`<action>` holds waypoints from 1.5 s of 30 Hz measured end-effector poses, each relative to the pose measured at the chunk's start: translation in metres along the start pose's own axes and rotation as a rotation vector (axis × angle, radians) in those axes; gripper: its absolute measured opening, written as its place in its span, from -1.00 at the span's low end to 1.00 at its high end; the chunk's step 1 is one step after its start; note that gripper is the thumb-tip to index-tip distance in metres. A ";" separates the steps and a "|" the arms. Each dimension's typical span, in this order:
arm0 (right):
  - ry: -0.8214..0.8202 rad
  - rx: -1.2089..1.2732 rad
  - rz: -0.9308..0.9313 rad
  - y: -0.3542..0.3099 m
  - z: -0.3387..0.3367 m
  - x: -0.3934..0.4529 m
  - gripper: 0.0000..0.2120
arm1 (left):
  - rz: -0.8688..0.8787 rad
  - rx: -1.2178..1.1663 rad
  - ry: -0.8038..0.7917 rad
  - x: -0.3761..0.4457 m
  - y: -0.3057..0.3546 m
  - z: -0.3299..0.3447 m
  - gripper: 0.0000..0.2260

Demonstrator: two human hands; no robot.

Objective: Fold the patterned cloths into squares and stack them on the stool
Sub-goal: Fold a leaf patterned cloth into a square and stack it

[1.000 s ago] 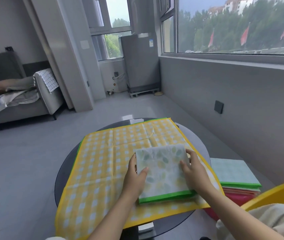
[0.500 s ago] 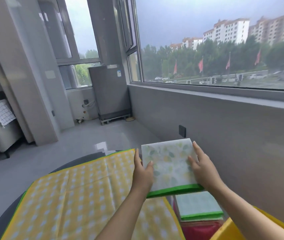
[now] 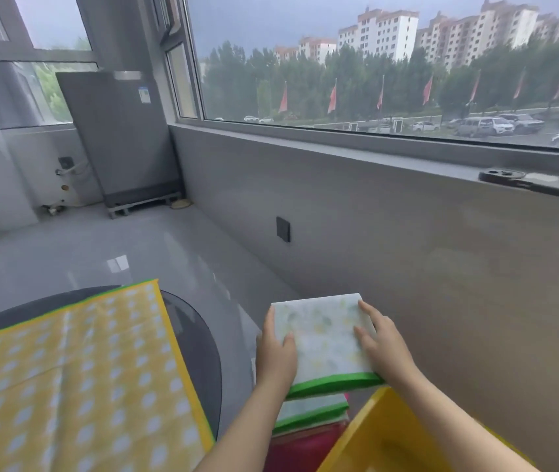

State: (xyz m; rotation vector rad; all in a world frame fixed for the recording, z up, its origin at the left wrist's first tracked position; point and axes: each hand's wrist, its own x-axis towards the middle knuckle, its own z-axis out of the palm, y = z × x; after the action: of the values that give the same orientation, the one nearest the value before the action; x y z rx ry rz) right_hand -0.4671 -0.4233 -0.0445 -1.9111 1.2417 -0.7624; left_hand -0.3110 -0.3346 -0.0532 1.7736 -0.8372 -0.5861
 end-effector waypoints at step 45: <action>-0.345 -0.425 0.056 0.114 0.150 0.018 -0.39 | -0.180 0.790 -0.012 0.022 -0.167 0.041 -0.48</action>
State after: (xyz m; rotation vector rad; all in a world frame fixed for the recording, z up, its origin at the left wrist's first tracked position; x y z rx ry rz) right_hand -0.3996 -0.4340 -0.2216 -2.2144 1.2988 -0.1274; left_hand -0.2833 -0.3406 -0.2239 2.5829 -1.0032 -0.3989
